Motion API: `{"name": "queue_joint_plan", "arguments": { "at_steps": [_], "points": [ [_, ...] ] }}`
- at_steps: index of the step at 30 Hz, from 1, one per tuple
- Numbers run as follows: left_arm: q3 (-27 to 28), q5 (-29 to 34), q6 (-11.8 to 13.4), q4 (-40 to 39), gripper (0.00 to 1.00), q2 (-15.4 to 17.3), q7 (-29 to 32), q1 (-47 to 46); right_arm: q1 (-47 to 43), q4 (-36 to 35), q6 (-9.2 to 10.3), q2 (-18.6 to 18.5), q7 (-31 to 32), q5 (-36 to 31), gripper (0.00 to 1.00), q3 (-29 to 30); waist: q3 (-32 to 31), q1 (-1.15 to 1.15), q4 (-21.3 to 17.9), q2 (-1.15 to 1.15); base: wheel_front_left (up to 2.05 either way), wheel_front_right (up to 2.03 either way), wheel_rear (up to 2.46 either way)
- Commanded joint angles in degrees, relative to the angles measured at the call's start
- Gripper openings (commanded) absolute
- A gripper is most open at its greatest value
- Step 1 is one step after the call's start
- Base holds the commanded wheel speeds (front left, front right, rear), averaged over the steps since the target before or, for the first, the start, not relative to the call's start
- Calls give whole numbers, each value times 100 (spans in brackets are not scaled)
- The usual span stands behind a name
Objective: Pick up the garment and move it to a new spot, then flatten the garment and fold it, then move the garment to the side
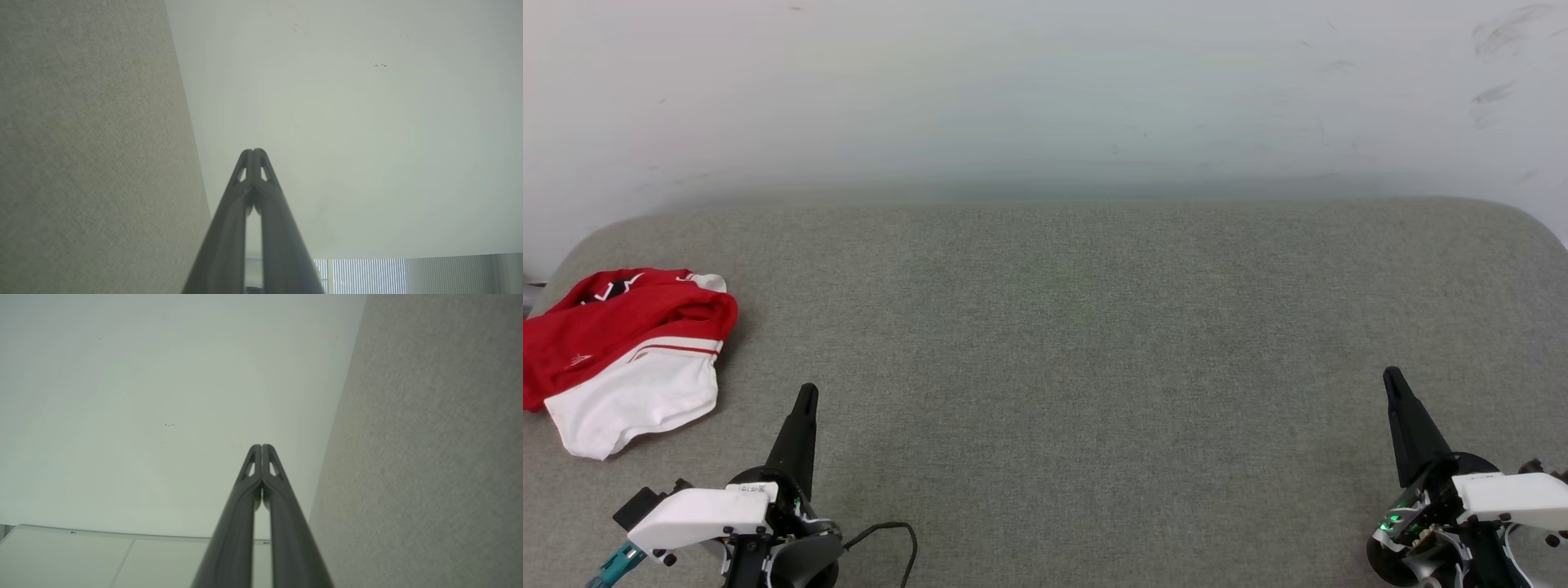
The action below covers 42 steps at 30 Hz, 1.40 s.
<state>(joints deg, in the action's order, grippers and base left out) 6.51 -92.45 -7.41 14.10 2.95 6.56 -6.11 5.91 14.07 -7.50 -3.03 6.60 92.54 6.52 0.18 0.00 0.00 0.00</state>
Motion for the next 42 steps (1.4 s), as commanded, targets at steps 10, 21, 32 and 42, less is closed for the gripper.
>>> {"name": "queue_joint_plan", "arguments": {
  "at_steps": [10,21,32,42],
  "points": [
    [12,7,-26,-3,0,-13,9,-34,74,5,2,27,1,-26,0,-3,0,0,0,0,0,0,0],
    [12,7,-26,-3,0,-13,9,-34,74,5,2,27,1,-26,0,-3,0,0,0,0,0,0,0],
    [-46,16,5,103,100,-14,-74,140,-170,129,0,3,-71,-31,100,-20,2,0,0,0,0,0,0],
    [73,740,22,-125,100,-12,-359,152,-258,-137,0,4,-359,-939,100,39,8,0,-2,0,0,0,0]
  ]
}}
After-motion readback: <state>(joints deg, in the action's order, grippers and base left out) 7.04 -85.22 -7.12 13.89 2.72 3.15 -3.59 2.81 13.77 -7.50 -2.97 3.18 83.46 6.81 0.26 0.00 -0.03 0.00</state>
